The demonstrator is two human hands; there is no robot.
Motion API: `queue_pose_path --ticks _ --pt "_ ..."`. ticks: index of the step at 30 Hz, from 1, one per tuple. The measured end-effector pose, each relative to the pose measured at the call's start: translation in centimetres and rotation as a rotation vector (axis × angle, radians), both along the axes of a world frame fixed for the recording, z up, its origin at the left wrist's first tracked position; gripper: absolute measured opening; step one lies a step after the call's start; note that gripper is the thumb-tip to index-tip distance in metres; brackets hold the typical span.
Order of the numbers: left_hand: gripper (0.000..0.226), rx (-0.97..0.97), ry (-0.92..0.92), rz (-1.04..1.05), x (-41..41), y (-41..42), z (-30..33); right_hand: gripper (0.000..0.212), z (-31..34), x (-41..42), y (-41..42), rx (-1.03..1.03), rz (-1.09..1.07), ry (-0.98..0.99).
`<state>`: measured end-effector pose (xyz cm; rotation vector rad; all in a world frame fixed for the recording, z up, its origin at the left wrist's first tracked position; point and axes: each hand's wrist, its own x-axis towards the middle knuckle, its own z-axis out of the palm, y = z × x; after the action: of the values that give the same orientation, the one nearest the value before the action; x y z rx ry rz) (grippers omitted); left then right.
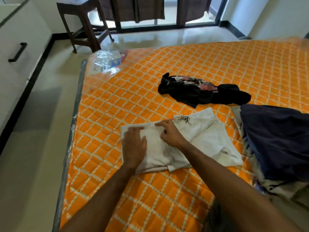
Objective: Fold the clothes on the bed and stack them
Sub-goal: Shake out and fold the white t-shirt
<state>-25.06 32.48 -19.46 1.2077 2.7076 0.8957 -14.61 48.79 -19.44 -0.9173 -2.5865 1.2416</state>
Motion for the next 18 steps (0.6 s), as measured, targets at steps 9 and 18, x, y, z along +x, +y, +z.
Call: queue_pose_path --ticks 9,18 --pt "0.066 -0.082 -0.659 0.214 -4.4 -3.3 -0.2 0.062 -0.9 1.8 -4.2 0.130 -0.120 -0.111" --pt "0.059 0.237 -0.819 0.195 -4.7 -5.3 4.1 0.070 0.0 0.7 -8.0 0.169 -0.014 -0.282"
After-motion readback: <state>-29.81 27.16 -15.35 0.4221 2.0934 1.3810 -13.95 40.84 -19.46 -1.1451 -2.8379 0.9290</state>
